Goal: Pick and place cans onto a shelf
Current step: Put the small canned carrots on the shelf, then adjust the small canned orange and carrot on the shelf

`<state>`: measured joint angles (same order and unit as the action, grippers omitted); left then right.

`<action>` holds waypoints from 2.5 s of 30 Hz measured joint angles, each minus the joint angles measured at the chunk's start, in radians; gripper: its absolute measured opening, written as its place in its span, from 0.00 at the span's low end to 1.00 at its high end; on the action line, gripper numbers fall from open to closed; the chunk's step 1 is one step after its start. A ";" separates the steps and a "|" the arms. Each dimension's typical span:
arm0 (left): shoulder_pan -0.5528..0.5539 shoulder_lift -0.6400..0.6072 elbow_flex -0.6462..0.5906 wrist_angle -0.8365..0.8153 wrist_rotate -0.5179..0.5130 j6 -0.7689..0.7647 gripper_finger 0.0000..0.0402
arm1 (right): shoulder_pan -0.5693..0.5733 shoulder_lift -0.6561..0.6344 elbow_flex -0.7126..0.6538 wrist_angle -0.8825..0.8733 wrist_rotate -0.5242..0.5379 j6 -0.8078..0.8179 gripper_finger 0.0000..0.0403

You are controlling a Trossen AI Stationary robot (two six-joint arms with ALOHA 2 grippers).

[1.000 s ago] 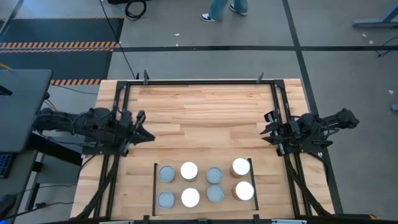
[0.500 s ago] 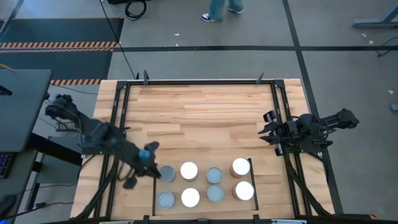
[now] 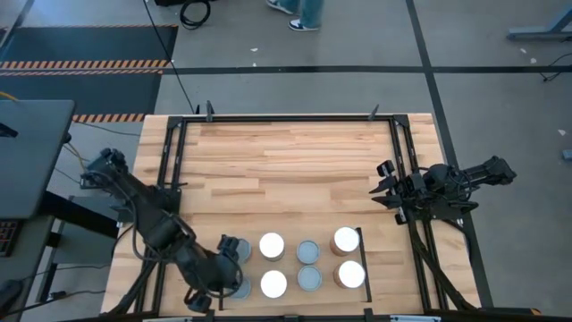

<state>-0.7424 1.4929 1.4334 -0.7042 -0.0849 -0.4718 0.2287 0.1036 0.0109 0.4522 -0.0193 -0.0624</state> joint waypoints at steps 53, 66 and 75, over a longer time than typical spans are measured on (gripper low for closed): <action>0.000 0.059 -0.001 -0.122 -0.119 -0.015 0.09 | 0.000 0.000 0.000 -0.002 -0.001 0.011 0.21; 0.053 -0.036 -0.001 -0.206 -0.221 0.003 0.09 | 0.000 0.001 0.000 -0.016 -0.001 0.009 0.21; 0.130 -0.018 -0.003 -0.276 -0.228 0.037 0.09 | 0.000 0.001 0.000 -0.015 -0.001 0.037 0.21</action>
<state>-0.6127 1.4754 1.4307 -0.9797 -0.3134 -0.4349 0.2285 0.1043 0.0109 0.4369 -0.0200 -0.0255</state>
